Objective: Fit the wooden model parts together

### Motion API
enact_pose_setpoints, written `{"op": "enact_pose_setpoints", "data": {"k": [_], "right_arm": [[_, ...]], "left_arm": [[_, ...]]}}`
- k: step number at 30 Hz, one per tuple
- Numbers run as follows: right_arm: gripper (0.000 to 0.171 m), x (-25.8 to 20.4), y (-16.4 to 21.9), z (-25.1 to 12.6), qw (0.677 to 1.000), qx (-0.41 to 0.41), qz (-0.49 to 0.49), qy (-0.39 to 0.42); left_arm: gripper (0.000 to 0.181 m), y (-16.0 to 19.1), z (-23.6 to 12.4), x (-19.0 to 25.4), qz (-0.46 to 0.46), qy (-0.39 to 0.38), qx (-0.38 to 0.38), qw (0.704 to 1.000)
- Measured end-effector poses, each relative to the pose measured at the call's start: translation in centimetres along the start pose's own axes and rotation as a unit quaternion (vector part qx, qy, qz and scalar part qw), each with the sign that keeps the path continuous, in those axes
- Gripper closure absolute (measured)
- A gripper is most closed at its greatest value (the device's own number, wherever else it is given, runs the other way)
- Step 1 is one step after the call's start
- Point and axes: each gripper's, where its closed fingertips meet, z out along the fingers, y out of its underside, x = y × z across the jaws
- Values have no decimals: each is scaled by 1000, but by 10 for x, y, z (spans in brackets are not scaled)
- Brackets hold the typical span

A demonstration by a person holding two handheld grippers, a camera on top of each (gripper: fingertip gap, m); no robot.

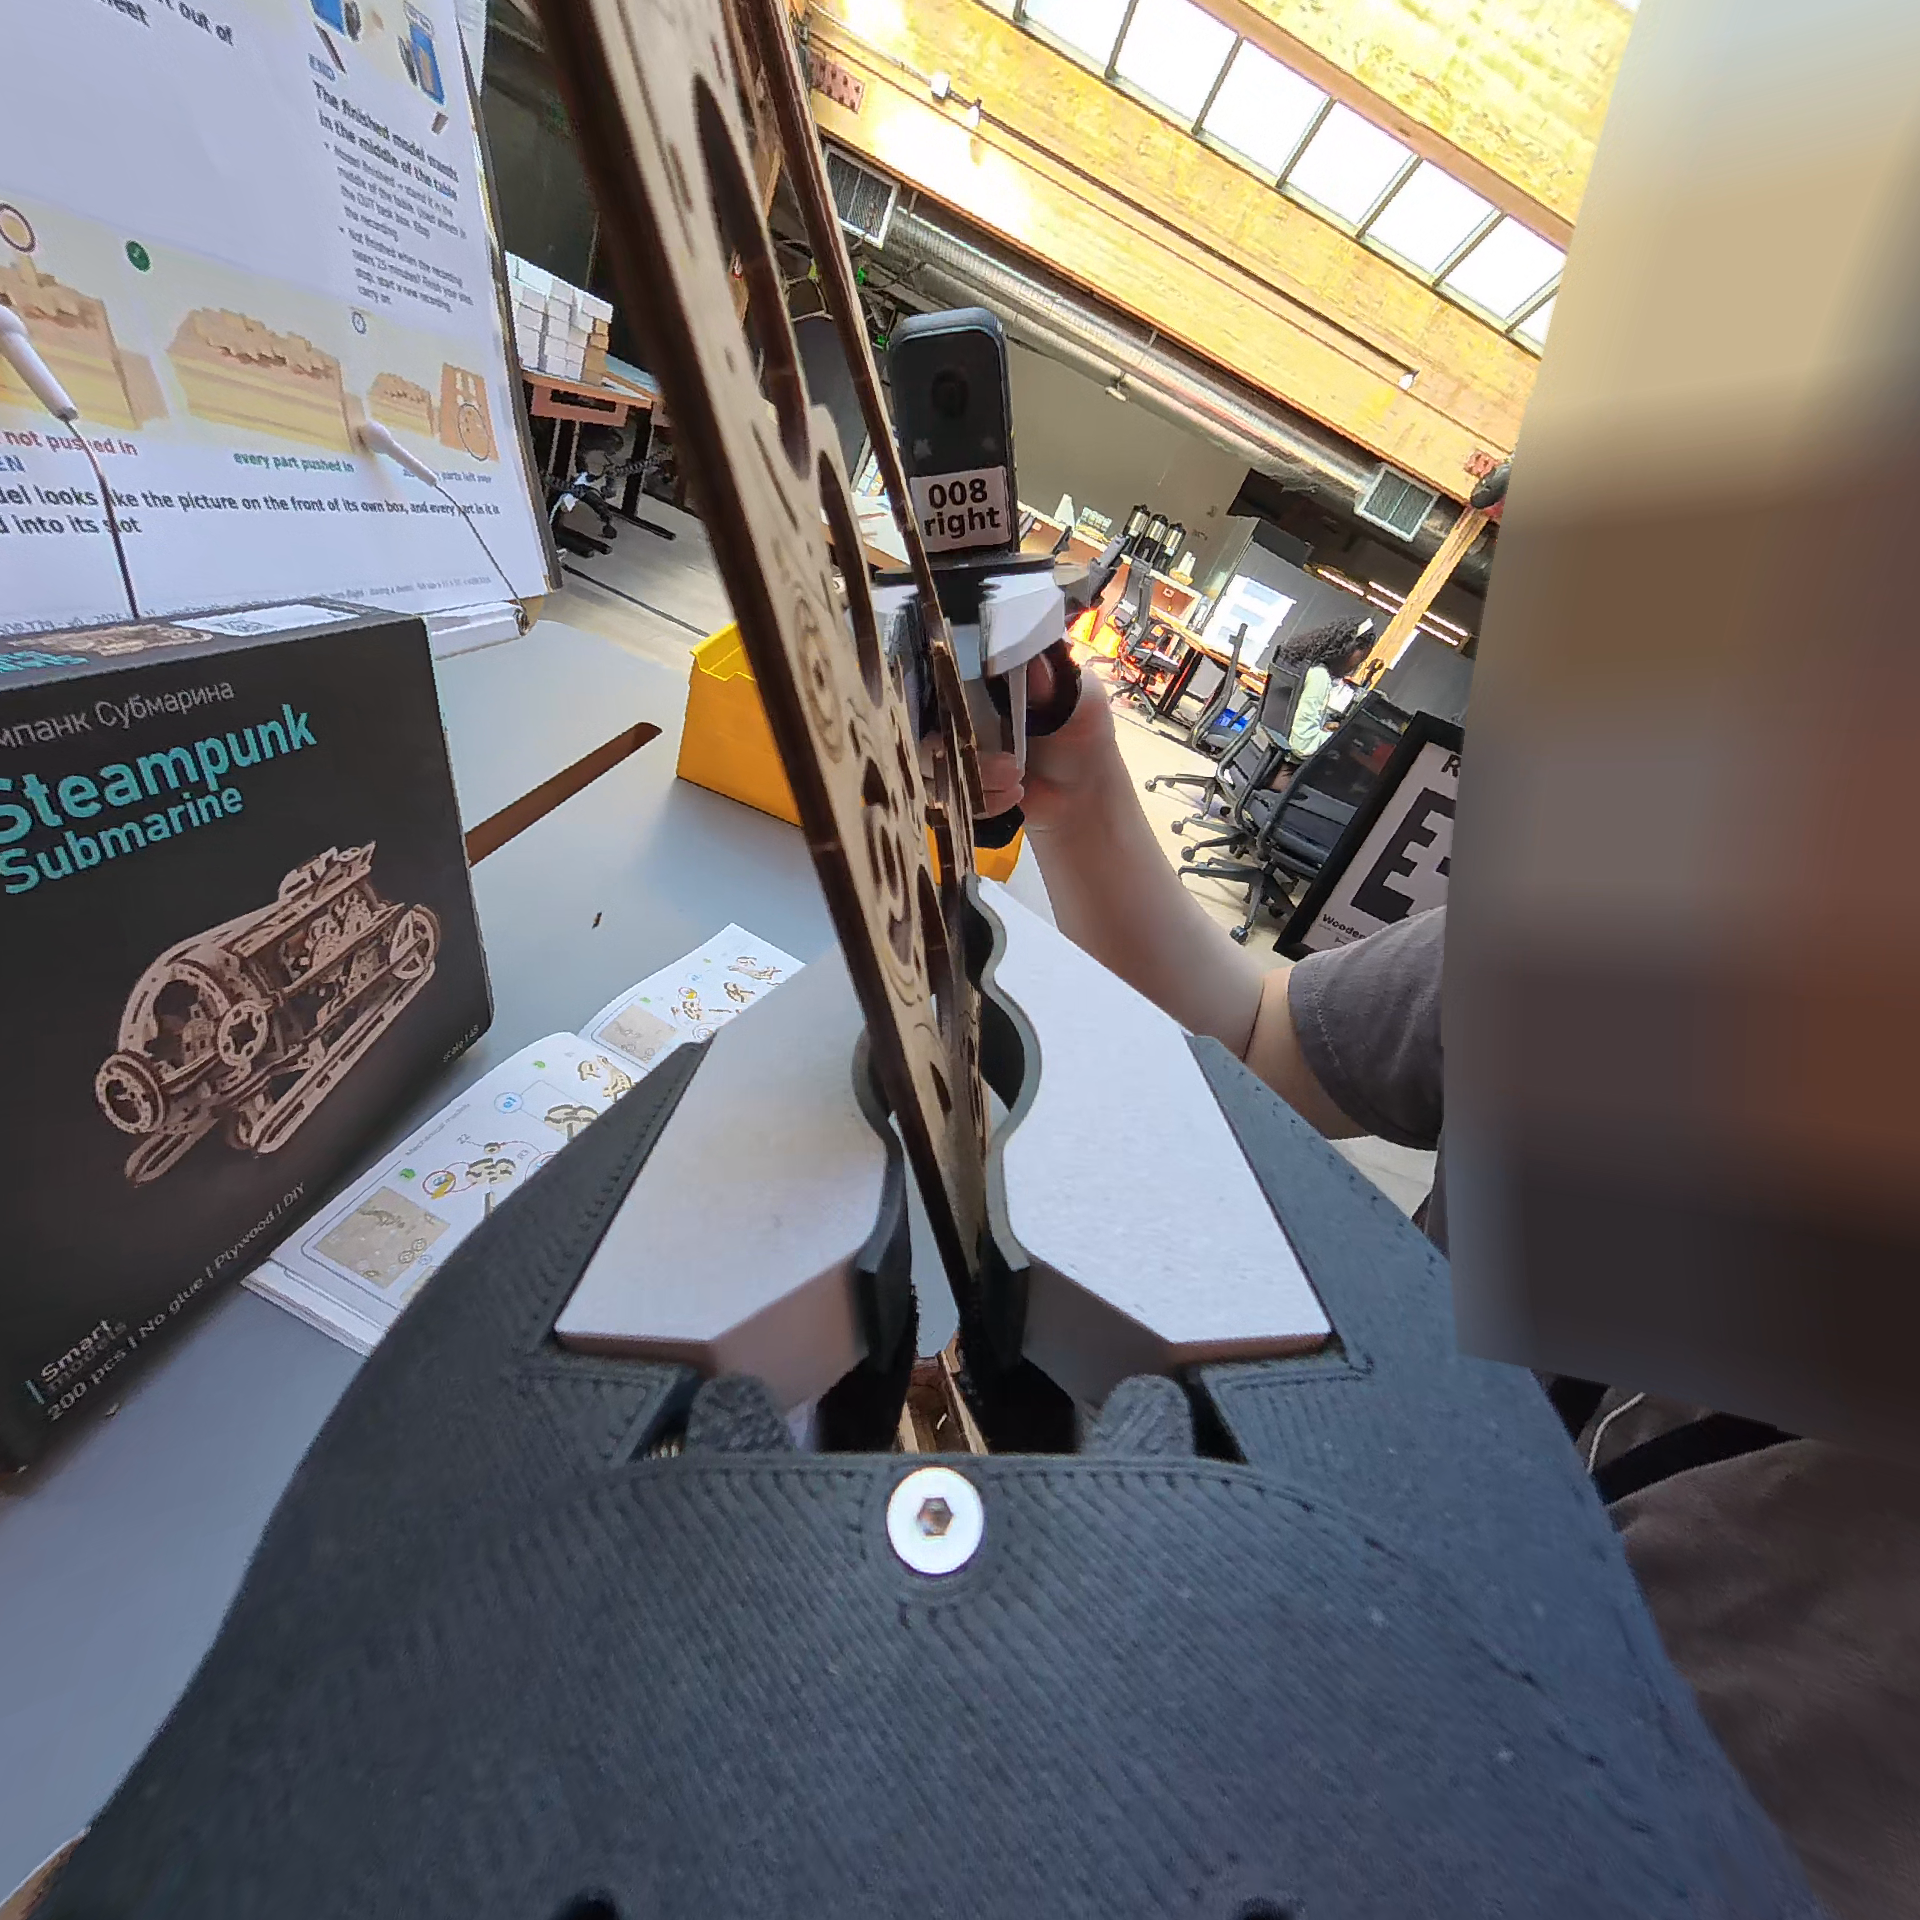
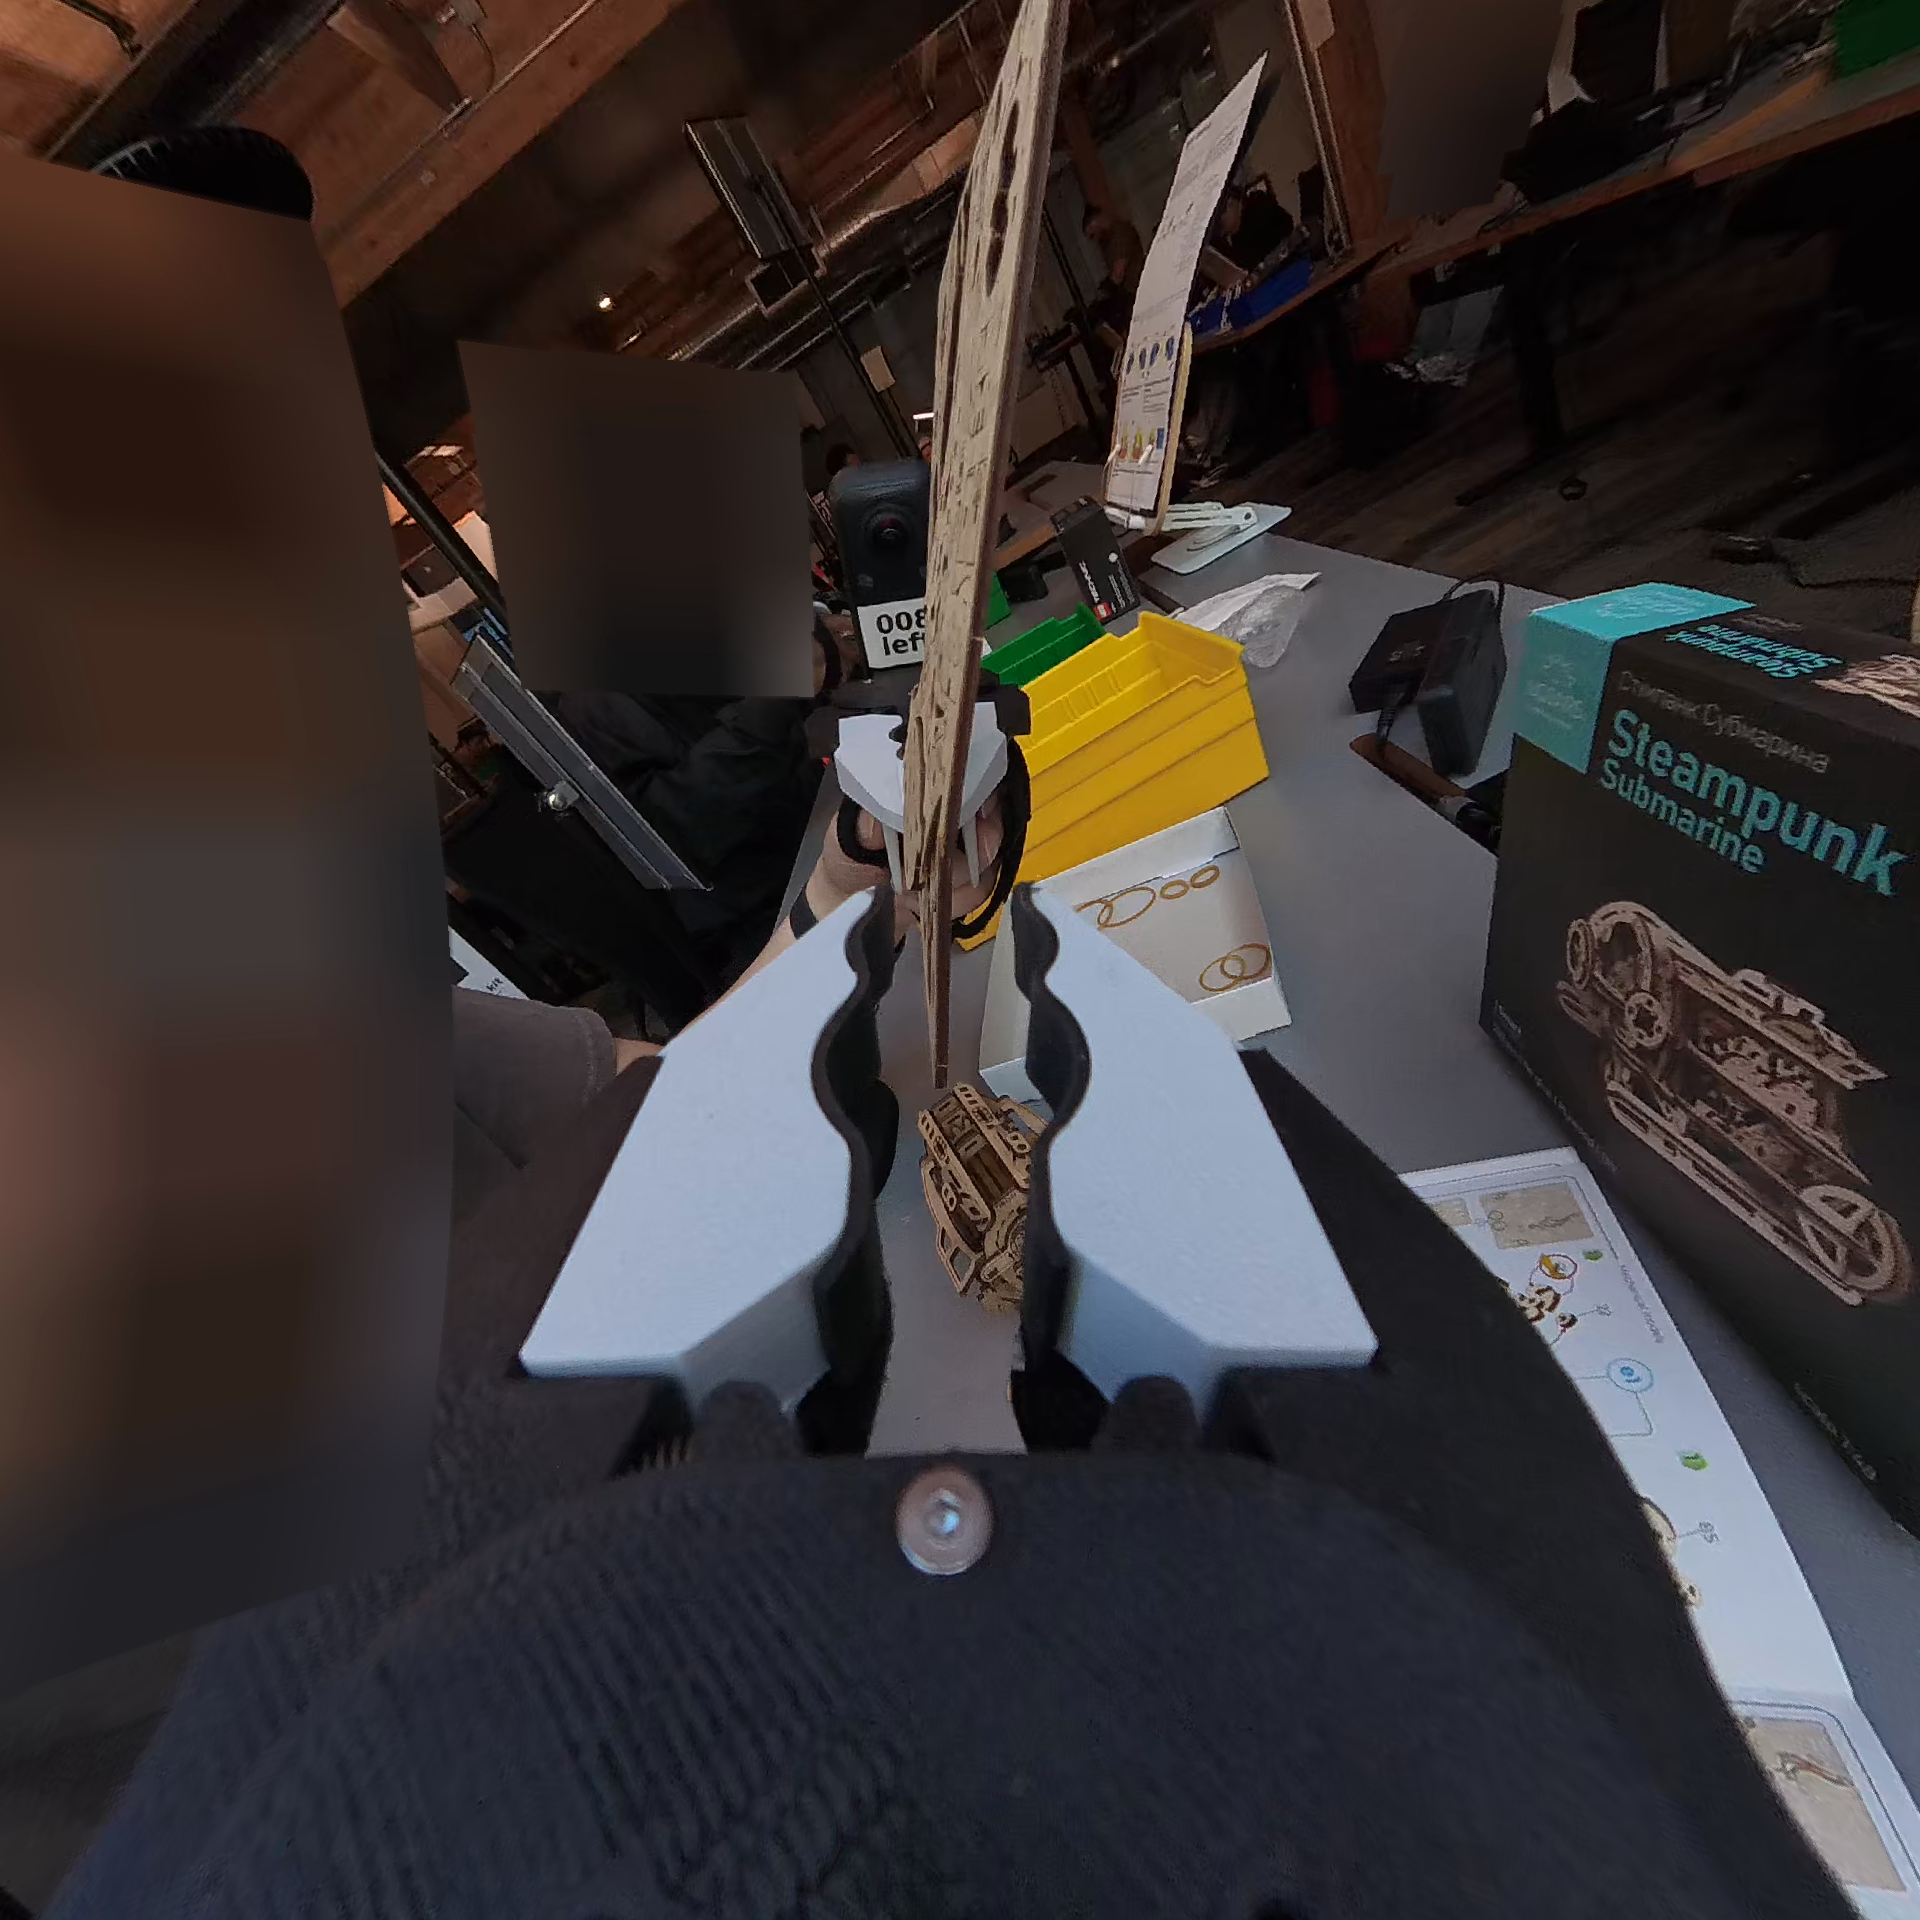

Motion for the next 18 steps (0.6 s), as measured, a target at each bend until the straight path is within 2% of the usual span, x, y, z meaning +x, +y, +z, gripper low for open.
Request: {"op": "enact_pose_setpoints", "data": {"k": [2, 7, 14, 18], "right_arm": [[152, -3, 2, 6, 1000, -2, 1, -11], [170, -1, 11, 13, 1000, -21, -2, -10], [170, -8, 8, 15, 999, -15, -23, -25], [170, -10, 5, 18, 999, -1, -29, -29]], "left_arm": [[181, 1, 0, 0, 4, -2, -6, 1000], [181, 5, 3, -1, 9, -7, -16, 1000], [179, 2, 0, 6, 17, 10, -8, 1000], [154, -4, -1, 19, 13, 45, 11, 999]]}}
